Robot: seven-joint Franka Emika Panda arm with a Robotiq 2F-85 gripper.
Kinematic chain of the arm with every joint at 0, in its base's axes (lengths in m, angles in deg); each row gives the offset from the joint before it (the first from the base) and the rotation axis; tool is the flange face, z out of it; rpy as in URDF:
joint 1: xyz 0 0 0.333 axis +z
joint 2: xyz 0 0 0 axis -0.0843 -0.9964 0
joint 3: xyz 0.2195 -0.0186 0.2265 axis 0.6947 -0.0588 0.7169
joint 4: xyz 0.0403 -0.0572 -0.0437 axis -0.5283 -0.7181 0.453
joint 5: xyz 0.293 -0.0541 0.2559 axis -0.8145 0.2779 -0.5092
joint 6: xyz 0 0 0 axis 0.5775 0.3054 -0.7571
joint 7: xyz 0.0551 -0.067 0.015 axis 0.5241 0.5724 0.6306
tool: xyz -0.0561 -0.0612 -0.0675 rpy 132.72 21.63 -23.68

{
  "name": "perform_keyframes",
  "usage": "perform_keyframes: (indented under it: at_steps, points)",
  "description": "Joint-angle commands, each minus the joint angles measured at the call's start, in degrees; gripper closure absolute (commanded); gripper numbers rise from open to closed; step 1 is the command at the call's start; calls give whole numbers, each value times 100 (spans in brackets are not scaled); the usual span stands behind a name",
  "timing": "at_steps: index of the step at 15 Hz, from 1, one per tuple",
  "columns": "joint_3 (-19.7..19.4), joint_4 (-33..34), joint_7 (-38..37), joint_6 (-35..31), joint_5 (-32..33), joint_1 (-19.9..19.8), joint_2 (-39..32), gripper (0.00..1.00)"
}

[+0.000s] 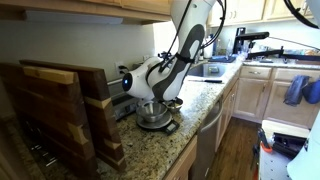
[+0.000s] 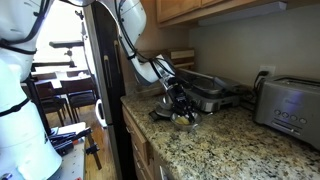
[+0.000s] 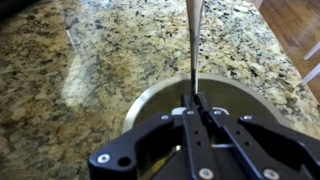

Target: Pick up the spoon and scoop some of the contents from the silver bowl and put it in the other silver bowl.

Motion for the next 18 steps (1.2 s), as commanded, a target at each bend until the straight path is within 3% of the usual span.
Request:
perform_keyframes:
  at_steps: [1, 11, 18]
  points:
    - [35, -262, -110, -278, -199, -112, 201, 97]
    - [-48, -382, -67, -385, -867, -361, 627, 97]
    - [-73, -452, 142, -858, -1695, -638, 944, 97]
